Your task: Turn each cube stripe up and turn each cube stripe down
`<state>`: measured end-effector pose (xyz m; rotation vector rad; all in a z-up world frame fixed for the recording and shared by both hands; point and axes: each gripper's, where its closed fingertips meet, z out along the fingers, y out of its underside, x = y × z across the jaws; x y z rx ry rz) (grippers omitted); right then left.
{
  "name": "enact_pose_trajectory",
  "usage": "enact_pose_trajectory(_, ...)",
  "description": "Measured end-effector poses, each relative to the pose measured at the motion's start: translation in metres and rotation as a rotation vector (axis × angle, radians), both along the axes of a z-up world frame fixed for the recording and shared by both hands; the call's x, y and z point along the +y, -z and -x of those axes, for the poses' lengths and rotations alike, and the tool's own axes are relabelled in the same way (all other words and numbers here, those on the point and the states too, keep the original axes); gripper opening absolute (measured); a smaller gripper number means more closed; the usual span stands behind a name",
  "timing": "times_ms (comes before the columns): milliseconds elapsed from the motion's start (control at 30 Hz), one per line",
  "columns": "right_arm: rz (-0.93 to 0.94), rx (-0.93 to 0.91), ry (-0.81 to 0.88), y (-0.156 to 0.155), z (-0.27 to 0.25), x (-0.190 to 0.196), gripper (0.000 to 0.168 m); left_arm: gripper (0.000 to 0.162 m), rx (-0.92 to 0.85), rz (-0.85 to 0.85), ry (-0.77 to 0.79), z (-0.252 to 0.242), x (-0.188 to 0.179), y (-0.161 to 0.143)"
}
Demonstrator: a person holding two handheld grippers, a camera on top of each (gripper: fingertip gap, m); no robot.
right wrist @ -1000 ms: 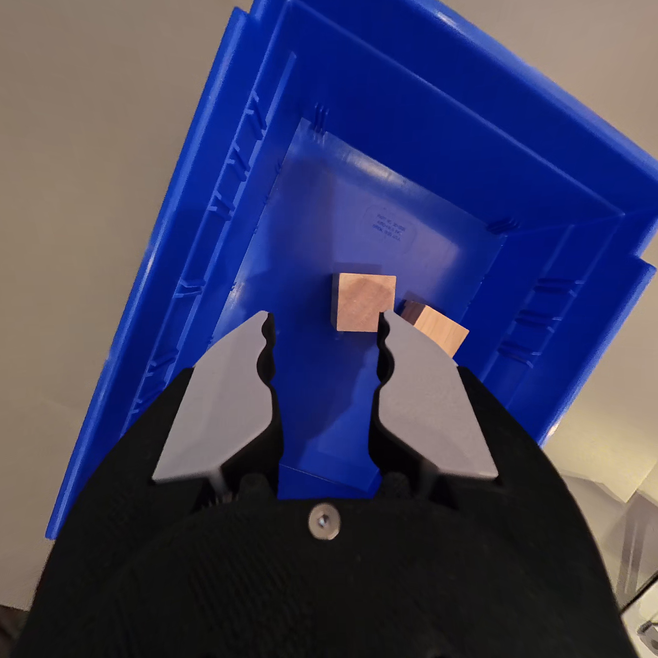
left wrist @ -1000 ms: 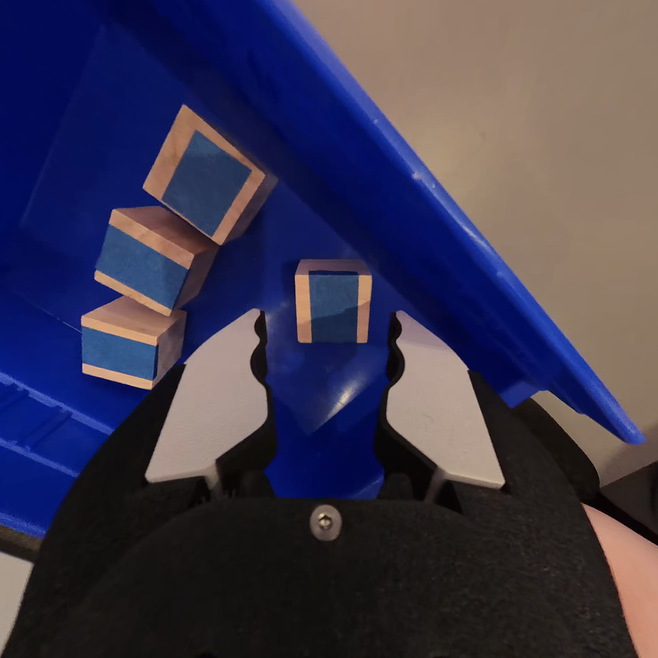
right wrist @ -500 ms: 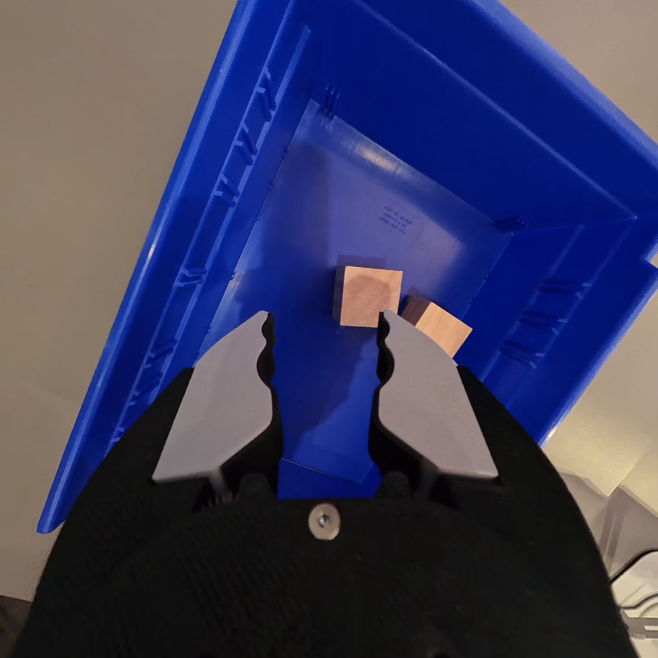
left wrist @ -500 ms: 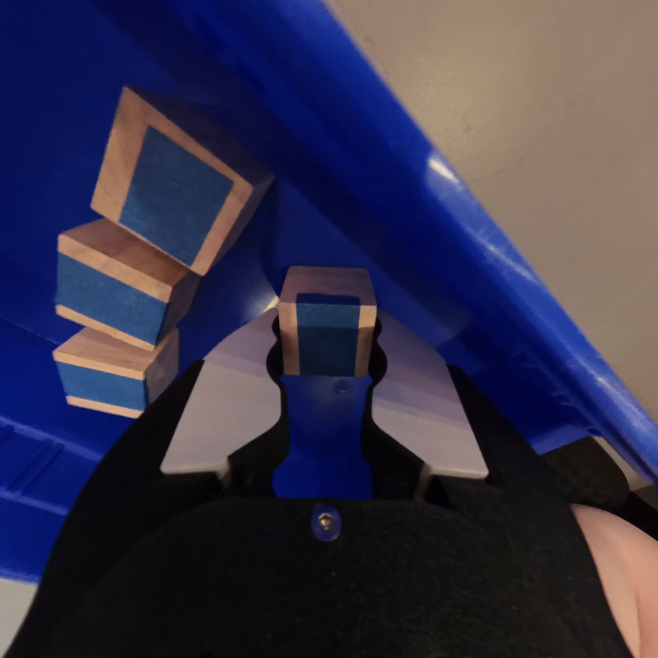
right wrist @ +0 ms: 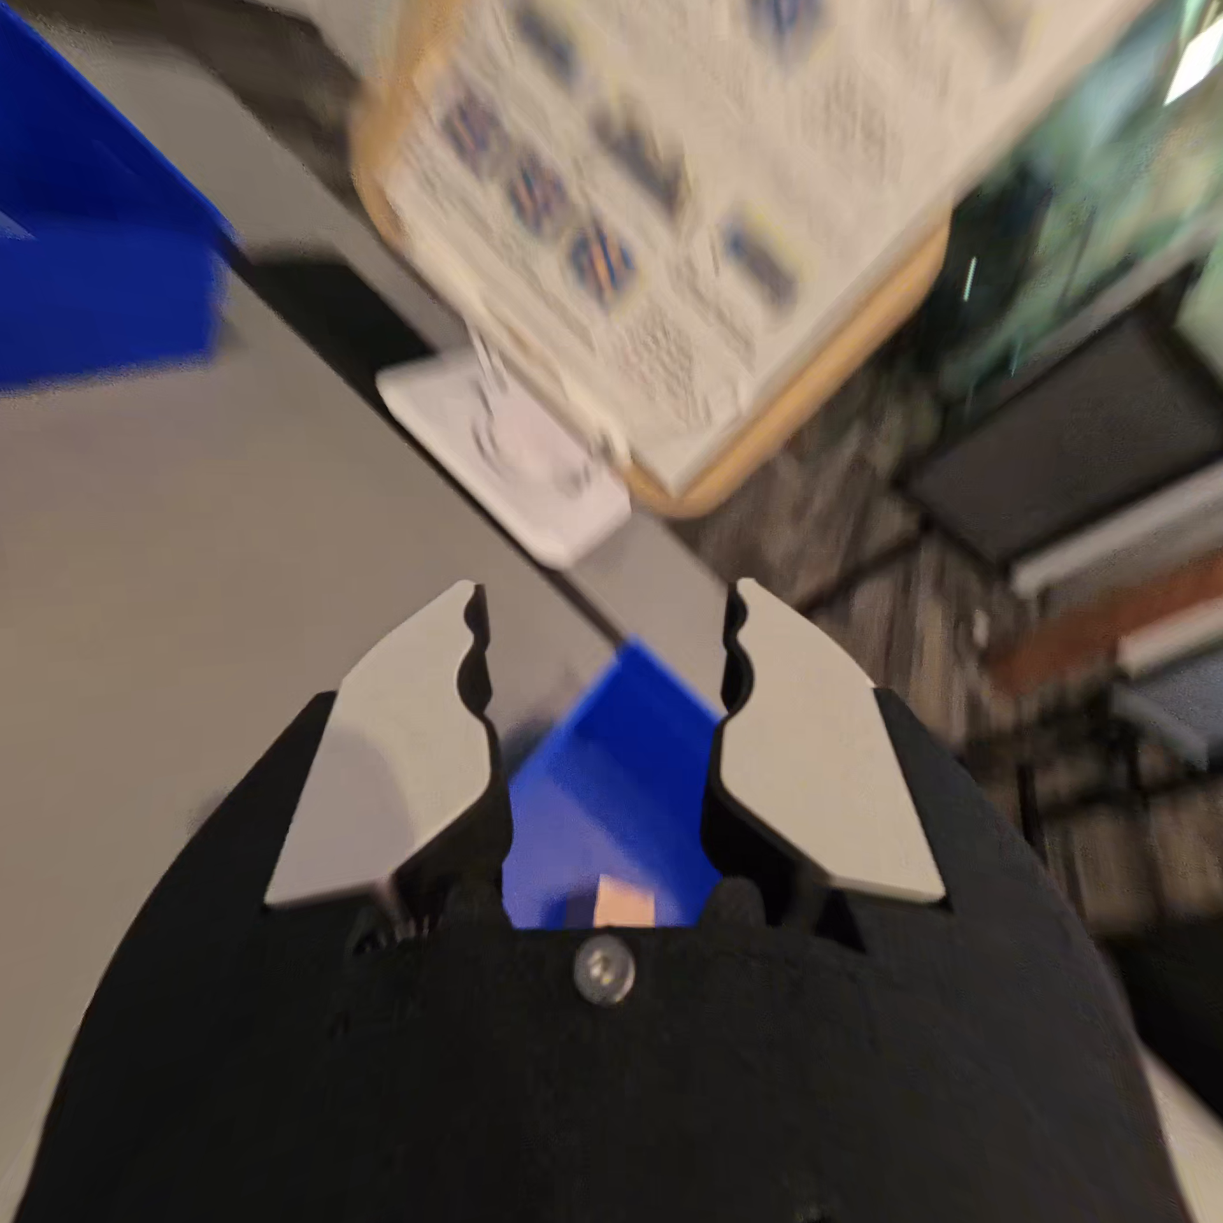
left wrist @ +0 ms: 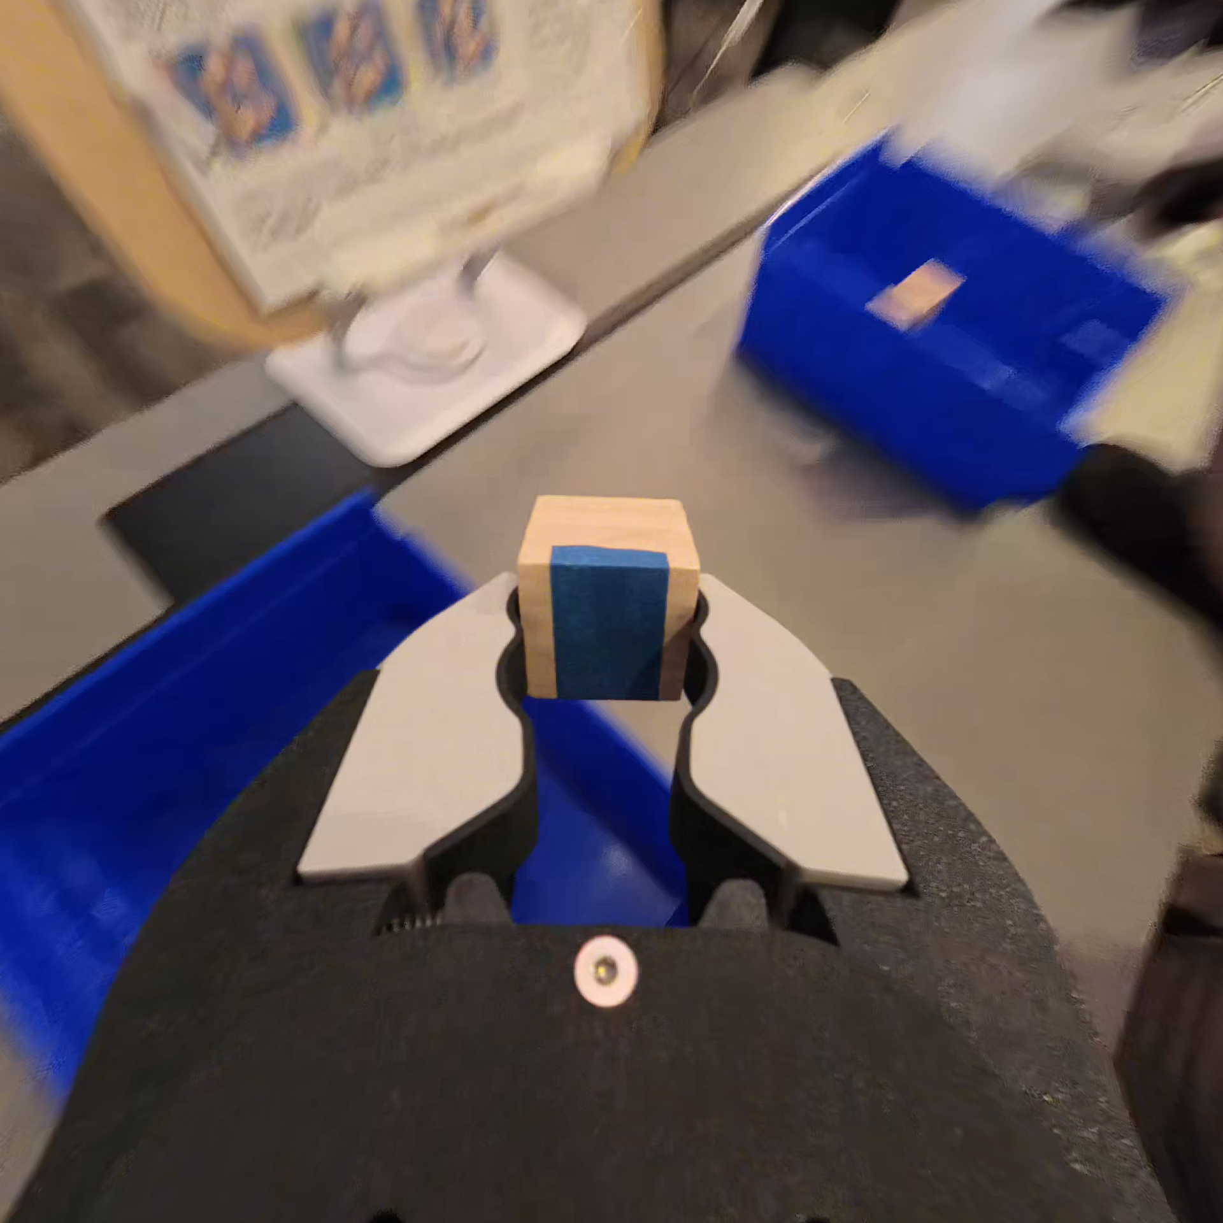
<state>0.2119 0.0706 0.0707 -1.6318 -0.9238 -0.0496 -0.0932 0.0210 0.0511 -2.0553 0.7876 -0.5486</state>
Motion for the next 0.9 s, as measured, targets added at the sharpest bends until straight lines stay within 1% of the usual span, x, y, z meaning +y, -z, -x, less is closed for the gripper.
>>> enact_pose_trajectory(67,-0.183,0.044,-0.239,-0.02,0.046,-0.036,0.069,0.045,-0.197,-0.032,0.107,-0.034,-0.011,-0.027)
enact_pose_trajectory(133,-0.29,0.05,-0.407,-0.025,0.08,-0.069,0.069,0.045,-0.349,0.006,0.208,-0.065,-0.023,-0.041)
enact_pose_trajectory(233,-0.417,0.026,-0.527,-0.027,0.111,-0.104,0.069,0.045,-0.485,0.143,0.385,-0.107,-0.046,-0.042)
enact_pose_trajectory(300,-0.477,0.022,-0.588,-0.028,0.122,-0.123,0.069,0.045,-0.538,0.232,0.489,-0.13,-0.061,-0.039)
enact_pose_trajectory(400,-0.522,0.027,-0.646,-0.029,0.131,-0.14,0.07,0.045,-0.57,0.31,0.596,-0.155,-0.078,-0.034)
enact_pose_trajectory(500,-0.515,-0.004,-0.647,-0.022,0.135,-0.139,0.072,0.045,-0.584,0.357,0.672,-0.17,-0.093,-0.032)
enact_pose_trajectory(567,-0.503,-0.001,-0.67,-0.018,0.139,-0.142,0.071,0.045,-0.573,0.369,0.691,-0.176,-0.097,-0.029)
enact_pose_trajectory(733,-0.496,-0.034,-0.686,-0.01,0.146,-0.145,0.059,0.045,-0.564,0.374,0.742,-0.184,-0.106,-0.026)
enact_pose_trajectory(867,-0.474,-0.008,-0.726,-0.01,0.145,-0.15,0.046,0.045,-0.522,0.346,0.806,-0.187,-0.117,-0.024)
enact_pose_trajectory(900,-0.469,0.001,-0.734,-0.011,0.145,-0.151,0.046,0.045,-0.523,0.345,0.814,-0.188,-0.119,-0.025)
